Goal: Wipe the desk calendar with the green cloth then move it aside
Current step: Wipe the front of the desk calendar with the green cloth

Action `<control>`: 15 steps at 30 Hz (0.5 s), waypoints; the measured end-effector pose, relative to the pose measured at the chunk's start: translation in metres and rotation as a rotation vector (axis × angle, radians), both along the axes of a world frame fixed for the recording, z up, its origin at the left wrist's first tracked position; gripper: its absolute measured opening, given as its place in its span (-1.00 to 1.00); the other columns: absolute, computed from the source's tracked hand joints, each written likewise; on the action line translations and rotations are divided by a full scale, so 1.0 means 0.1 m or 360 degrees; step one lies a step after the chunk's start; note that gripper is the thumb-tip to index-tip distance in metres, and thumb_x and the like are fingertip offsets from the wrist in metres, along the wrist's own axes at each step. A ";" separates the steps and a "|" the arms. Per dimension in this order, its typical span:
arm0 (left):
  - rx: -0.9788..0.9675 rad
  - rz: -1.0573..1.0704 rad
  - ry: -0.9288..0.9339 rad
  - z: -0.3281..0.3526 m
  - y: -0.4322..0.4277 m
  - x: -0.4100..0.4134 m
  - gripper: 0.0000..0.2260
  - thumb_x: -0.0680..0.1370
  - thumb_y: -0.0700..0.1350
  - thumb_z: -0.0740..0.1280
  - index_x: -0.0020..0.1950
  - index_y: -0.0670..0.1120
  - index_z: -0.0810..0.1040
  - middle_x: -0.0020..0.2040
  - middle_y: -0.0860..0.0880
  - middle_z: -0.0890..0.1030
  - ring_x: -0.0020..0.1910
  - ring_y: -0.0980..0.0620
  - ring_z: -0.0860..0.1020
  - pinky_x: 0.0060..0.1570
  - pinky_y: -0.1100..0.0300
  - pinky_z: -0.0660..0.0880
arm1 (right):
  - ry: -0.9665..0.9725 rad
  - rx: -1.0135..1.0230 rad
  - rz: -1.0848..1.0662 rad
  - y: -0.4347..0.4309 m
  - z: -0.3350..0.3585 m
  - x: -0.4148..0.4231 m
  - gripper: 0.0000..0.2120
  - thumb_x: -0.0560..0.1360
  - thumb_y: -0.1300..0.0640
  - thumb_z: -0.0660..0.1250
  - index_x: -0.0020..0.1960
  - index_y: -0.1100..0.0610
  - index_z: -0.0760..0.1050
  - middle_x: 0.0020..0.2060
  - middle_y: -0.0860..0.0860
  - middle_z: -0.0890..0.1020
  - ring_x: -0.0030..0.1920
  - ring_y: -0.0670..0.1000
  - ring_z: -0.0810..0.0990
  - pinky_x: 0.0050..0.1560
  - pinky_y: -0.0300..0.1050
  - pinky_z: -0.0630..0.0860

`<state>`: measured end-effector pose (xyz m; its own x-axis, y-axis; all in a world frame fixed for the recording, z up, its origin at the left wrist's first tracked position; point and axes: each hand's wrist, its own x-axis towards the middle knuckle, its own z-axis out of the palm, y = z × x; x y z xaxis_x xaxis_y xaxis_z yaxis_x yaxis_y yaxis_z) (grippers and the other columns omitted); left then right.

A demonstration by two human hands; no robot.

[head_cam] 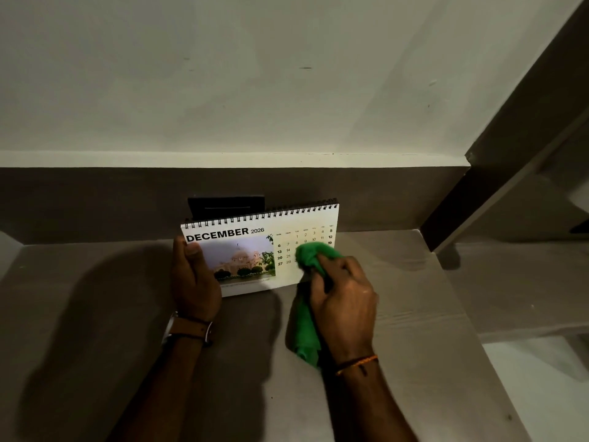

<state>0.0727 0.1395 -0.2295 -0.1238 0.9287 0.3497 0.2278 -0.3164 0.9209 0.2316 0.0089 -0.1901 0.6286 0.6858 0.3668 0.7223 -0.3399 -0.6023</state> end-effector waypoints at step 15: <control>0.0101 -0.0042 -0.0056 0.04 0.05 0.00 -0.57 0.68 0.10 0.00 0.36 -0.18 0.34 0.00 0.09 0.54 -0.03 0.38 0.51 -0.16 0.55 0.38 | 0.0013 0.0046 -0.0048 0.04 0.09 0.06 -0.73 0.47 0.12 0.43 0.15 -0.05 0.68 -0.05 -0.03 0.62 -0.20 0.02 0.64 -0.20 -0.01 0.66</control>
